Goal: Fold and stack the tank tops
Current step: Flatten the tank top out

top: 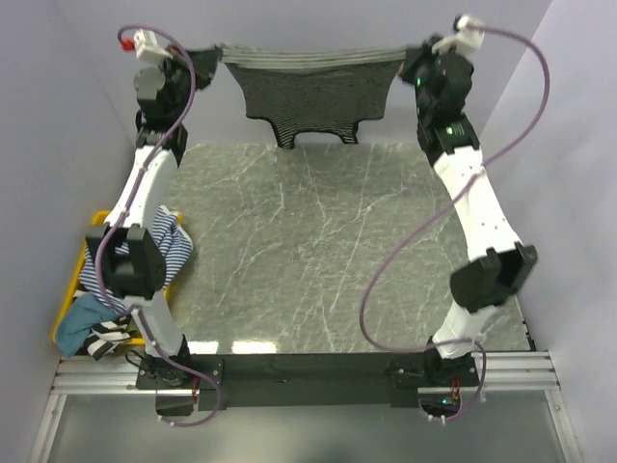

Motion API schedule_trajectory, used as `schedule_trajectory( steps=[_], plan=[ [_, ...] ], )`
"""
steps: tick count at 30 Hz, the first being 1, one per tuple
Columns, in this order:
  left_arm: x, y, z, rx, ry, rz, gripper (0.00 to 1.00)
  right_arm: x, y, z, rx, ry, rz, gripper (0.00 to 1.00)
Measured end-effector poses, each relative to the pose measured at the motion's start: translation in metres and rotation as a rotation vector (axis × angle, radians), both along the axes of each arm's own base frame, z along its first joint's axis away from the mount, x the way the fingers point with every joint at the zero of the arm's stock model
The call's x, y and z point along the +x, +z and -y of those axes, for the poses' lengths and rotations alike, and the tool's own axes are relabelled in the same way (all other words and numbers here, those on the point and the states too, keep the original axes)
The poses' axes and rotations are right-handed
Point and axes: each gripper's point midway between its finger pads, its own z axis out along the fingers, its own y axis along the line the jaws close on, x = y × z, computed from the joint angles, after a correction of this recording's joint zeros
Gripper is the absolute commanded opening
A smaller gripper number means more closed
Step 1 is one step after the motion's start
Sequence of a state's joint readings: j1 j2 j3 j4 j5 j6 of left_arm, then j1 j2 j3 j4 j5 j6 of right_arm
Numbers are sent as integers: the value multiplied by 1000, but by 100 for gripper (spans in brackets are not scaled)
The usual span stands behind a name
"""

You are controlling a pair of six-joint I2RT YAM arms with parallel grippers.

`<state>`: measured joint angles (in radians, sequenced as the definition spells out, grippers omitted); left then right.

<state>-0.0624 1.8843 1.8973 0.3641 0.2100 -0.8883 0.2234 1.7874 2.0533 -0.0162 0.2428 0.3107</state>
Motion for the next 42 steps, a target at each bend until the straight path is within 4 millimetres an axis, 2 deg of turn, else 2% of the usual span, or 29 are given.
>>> schedule_trajectory(
  steps=[4, 7, 10, 13, 16, 20, 23, 25, 32, 42],
  plan=[
    [-46, -66, 7, -31, -39, -170, 1, -42, -87, 6, 45, 16, -203, 0],
    [-88, -127, 13, -55, -57, -323, 1, -89, -173, 7, 99, 41, -399, 0],
    [-140, -197, 24, -61, -77, -498, 1, -141, -259, 3, 150, 76, -596, 0],
    [-190, -262, 39, -60, -109, -653, 1, -189, -335, -2, 162, 85, -797, 0],
    [-238, -333, 52, -40, -141, -843, 1, -227, -391, -12, 166, 110, -957, 0],
    [-290, -400, 59, -3, -157, -1054, 1, -279, -450, -20, 181, 137, -1136, 0],
    [-319, -421, 58, 12, -151, -1148, 1, -305, -471, -17, 195, 125, -1218, 0],
    [-328, -420, 58, 12, -146, -1166, 0, -315, -474, -14, 204, 110, -1240, 0],
    [-353, -410, 50, -19, -120, -1205, 1, -329, -452, -1, 222, 69, -1190, 0],
    [-388, -430, 50, 32, -149, -1326, 1, -355, -438, 14, 220, 24, -1200, 3]
  ],
)
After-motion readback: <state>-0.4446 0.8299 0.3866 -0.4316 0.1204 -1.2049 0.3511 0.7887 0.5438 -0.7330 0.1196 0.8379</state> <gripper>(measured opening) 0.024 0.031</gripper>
